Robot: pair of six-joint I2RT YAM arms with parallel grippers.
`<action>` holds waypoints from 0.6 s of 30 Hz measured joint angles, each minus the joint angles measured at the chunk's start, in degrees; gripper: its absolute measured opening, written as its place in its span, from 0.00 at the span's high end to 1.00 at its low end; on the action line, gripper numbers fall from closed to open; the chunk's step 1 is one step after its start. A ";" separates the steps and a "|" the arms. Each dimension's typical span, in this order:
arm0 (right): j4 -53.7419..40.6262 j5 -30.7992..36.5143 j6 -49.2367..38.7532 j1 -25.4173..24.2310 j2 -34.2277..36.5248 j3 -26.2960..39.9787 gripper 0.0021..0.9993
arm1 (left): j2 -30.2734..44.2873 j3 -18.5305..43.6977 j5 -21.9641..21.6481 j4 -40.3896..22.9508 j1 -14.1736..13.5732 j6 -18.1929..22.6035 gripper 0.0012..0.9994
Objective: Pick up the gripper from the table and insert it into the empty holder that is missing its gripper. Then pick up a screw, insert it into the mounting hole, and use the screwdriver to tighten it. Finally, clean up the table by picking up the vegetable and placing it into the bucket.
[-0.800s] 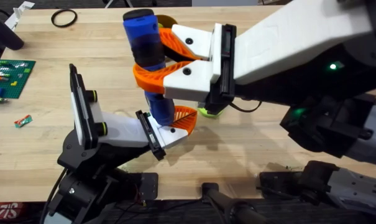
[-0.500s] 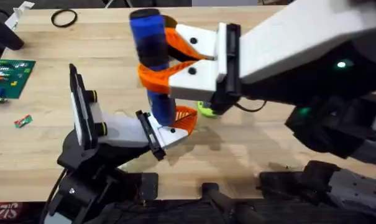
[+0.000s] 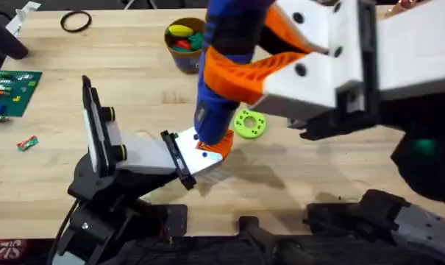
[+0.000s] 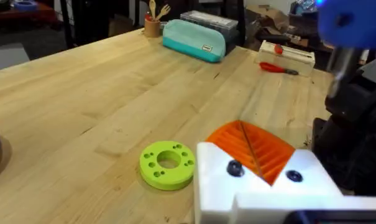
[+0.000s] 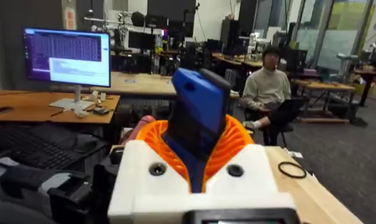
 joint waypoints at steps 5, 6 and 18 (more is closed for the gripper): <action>0.00 0.00 -1.16 0.00 2.12 0.00 0.95 | 0.00 0.00 0.00 0.00 0.00 -0.01 0.99; 0.14 0.00 -1.72 0.00 2.67 0.00 0.95 | 0.00 0.00 0.00 0.00 0.00 0.00 0.99; 9.04 -0.04 -4.84 0.00 9.59 0.00 0.95 | 0.00 0.00 0.00 0.00 0.00 -0.01 0.99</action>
